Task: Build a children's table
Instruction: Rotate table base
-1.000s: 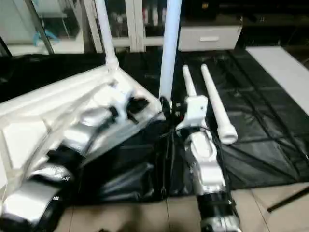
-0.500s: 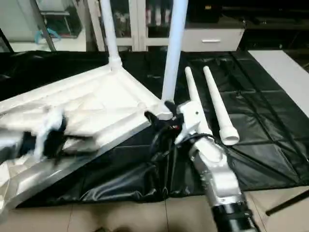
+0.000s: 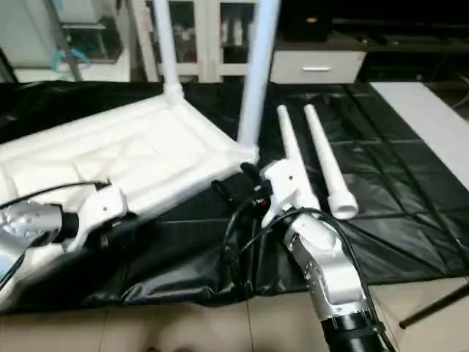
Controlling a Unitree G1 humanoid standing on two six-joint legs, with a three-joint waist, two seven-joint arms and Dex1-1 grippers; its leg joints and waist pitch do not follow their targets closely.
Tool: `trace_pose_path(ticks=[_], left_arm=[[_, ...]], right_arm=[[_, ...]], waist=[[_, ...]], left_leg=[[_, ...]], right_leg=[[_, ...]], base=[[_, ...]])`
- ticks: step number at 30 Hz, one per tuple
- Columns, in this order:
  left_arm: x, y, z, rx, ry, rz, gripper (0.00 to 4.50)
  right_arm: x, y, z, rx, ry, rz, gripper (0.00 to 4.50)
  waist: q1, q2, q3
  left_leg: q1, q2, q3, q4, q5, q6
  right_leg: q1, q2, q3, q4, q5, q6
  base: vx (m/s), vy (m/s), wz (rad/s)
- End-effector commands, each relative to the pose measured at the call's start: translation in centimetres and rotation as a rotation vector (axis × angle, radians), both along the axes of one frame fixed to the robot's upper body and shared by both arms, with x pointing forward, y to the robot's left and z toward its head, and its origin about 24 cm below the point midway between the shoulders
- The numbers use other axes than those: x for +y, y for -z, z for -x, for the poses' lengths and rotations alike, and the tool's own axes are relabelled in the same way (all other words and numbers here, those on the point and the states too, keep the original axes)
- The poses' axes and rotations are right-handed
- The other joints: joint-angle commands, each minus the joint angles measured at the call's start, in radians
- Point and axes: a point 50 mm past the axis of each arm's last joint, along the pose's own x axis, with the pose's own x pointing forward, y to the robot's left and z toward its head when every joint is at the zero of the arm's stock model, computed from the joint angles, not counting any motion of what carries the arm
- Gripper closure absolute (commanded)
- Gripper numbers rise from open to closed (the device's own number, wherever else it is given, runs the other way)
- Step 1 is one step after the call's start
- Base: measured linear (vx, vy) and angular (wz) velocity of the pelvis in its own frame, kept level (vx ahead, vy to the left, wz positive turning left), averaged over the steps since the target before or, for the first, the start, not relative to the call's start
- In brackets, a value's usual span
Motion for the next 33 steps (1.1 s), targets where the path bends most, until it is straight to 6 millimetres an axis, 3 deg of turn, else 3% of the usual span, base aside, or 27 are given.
trace_pose_path(ticks=[1,3,7,8,9,10,11,13,15,17,18,19,20,21,23,24,25,27,29,30,33], left_arm=[[0.1,0.2,-1.1,-0.071,-0.033,-0.073,0.88],[0.0,0.7,-2.0,-0.113,-0.051,-0.109,0.58],[-0.3,0.8,-3.2,-0.207,-0.081,-0.126,0.45],[-0.8,0.2,-3.5,-0.242,-0.112,-0.047,0.31],[-1.0,-0.1,-3.7,-0.265,-0.133,0.011,0.18],[-1.5,-1.0,-3.6,-0.283,-0.161,0.154,0.11],[-1.5,-1.0,-3.6,-0.283,-0.161,0.154,0.11],[-1.1,-3.2,-2.8,-0.333,-0.195,0.450,0.04],[-0.5,-3.7,-2.7,-0.352,-0.217,0.491,0.04],[1.8,-4.5,-2.9,-0.413,-0.323,0.519,0.04],[2.5,-4.8,-3.0,-0.433,-0.359,0.516,0.04],[4.4,-5.2,-3.3,-0.481,-0.455,0.487,0.04],[6.7,-5.7,-3.6,-0.534,-0.580,0.435,0.04],[6.9,-5.7,-3.6,-0.539,-0.592,0.429,0.04],[14.5,-6.4,-2.7,-0.671,-0.998,0.184,0.04],[16.0,-6.5,-2.2,-0.692,-1.071,0.131,0.04],[17.5,-6.7,-1.5,-0.721,-1.134,0.070,0.04],[19.7,-6.8,0.0,-0.750,-1.253,0.021,0.04],[21.1,-6.6,1.1,-0.759,-1.320,-0.032,0.04],[21.4,-6.6,1.3,-0.757,-1.332,-0.042,0.04],[22.4,-6.0,2.3,-0.729,-1.381,-0.076,0.04]], right_arm=[[-0.2,-0.3,-0.1,-0.012,0.006,0.006,0.79],[-0.3,-0.3,-0.1,-0.013,0.014,0.010,0.79],[-0.2,-0.3,-0.1,-0.015,0.016,0.011,0.79],[-0.2,-0.3,0.0,-0.017,0.017,0.011,0.79],[-0.2,-0.3,0.1,-0.018,0.017,0.010,0.79],[-0.3,-0.4,0.2,-0.020,0.022,0.005,0.79],[-0.3,-0.4,0.2,-0.020,0.022,0.005,0.79],[-0.2,-0.4,0.6,-0.018,0.024,-0.012,0.79],[-0.2,-0.3,0.6,-0.015,0.020,-0.015,0.79],[0.1,-0.2,0.8,-0.009,0.008,-0.016,0.79],[0.2,-0.1,0.8,-0.007,0.004,-0.016,0.79],[0.4,-0.1,0.8,-0.005,-0.007,-0.015,0.79],[0.6,-0.1,0.8,-0.005,-0.019,-0.012,0.79],[0.6,-0.1,0.8,-0.005,-0.020,-0.012,0.79],[0.9,-0.2,0.6,-0.006,-0.036,0.005,0.79],[1.0,-0.2,0.6,-0.005,-0.036,0.011,0.79],[1.0,-0.1,0.6,-0.004,-0.041,0.019,0.79],[1.2,0.0,0.7,-0.001,-0.069,0.029,0.79],[1.3,0.0,1.0,0.000,-0.106,0.036,0.79],[1.4,0.0,1.1,0.001,-0.116,0.038,0.79],[1.6,0.1,1.8,0.020,-0.199,0.047,0.79]], waist=[[-0.003,0.010,-0.055],[-0.002,0.012,-0.056],[0.000,0.016,-0.062],[0.000,0.029,-0.062],[-0.001,0.020,-0.065],[0.001,0.024,-0.067],[0.001,0.023,-0.069],[0.005,0.016,-0.077],[0.002,0.015,-0.078],[-0.002,0.007,-0.073],[-0.002,0.013,-0.070],[-0.003,0.006,-0.066],[-0.002,0.008,-0.064],[-0.003,0.012,-0.061],[-0.004,0.009,-0.060],[-0.010,0.010,-0.062],[-0.013,0.016,-0.064],[-0.018,0.018,-0.061],[-0.013,0.020,-0.062],[-0.008,0.021,-0.062],[0.008,0.023,-0.061]], left_leg=[[0.019,0.052,-0.039,-0.090,-0.361,-0.049],[0.018,0.052,-0.040,-0.089,-0.360,-0.046],[0.018,0.054,-0.039,-0.085,-0.332,-0.045],[0.014,0.053,-0.041,-0.085,-0.327,-0.046],[0.012,0.054,-0.039,-0.084,-0.319,-0.045],[0.012,0.054,-0.036,-0.081,-0.302,-0.042],[0.008,0.054,-0.037,-0.078,-0.284,-0.040],[0.003,0.055,-0.035,-0.070,-0.204,-0.018],[-0.004,0.050,-0.032,-0.064,-0.141,0.015],[-0.005,0.047,-0.028,-0.064,-0.155,0.039],[-0.002,0.049,-0.029,-0.067,-0.183,0.037],[0.002,0.051,-0.029,-0.071,-0.218,0.027],[0.004,0.050,-0.029,-0.071,-0.240,0.021],[0.008,0.047,-0.032,-0.074,-0.278,0.007],[0.011,0.048,-0.036,-0.076,-0.309,-0.011],[0.005,0.043,-0.043,-0.078,-0.315,-0.019],[0.002,0.049,-0.051,-0.082,-0.297,-0.028],[0.017,0.052,-0.047,-0.080,-0.322,-0.037],[0.019,0.053,-0.045,-0.079,-0.334,-0.039],[0.016,0.054,-0.046,-0.080,-0.334,-0.037],[0.019,0.057,-0.046,-0.082,-0.341,-0.040]], right_leg=[[0.026,-0.063,0.054,-0.086,-0.409,-0.105],[0.026,-0.062,0.053,-0.089,-0.407,-0.103],[0.029,-0.062,0.053,-0.078,-0.310,-0.133],[0.031,-0.061,0.052,-0.075,-0.291,-0.140],[0.035,-0.060,0.051,-0.073,-0.250,-0.156],[0.035,-0.062,0.051,-0.068,-0.207,-0.177],[0.041,-0.065,0.051,-0.062,-0.179,-0.192],[0.045,-0.062,0.048,-0.046,-0.050,-0.234],[0.047,-0.058,0.045,-0.036,0.031,-0.251],[0.047,-0.056,0.045,-0.045,-0.016,-0.243],[0.045,-0.058,0.045,-0.051,-0.086,-0.229],[0.041,-0.057,0.046,-0.060,-0.159,-0.208],[0.038,-0.054,0.046,-0.062,-0.196,-0.198],[0.036,-0.054,0.046,-0.068,-0.264,-0.167],[0.030,-0.048,0.046,-0.072,-0.303,-0.129],[0.039,-0.047,0.047,-0.065,-0.297,-0.100],[0.042,-0.053,0.047,-0.064,-0.279,-0.091],[0.026,-0.049,0.050,-0.067,-0.253,-0.120],[0.022,-0.049,0.052,-0.064,-0.223,-0.149],[0.026,-0.053,0.053,-0.063,-0.219,-0.156],[0.025,-0.054,0.055,-0.064,-0.214,-0.155]], base=[[0.000,0.000,0.00],[0.000,0.000,0.00],[0.000,0.000,0.00],[0.000,0.000,0.00],[0.000,0.000,0.00],[0.000,0.000,0.00],[0.000,0.000,0.00],[0.000,0.000,0.00],[0.000,0.000,0.00],[0.000,0.000,0.00],[0.000,0.000,0.00],[0.000,0.000,0.00],[0.000,0.000,0.00],[0.000,0.000,0.00],[0.000,0.000,0.00],[0.000,0.000,0.00],[0.000,0.000,0.00],[0.000,0.000,0.00],[0.000,0.000,0.00],[0.000,0.000,0.00],[0.000,0.000,0.00]])
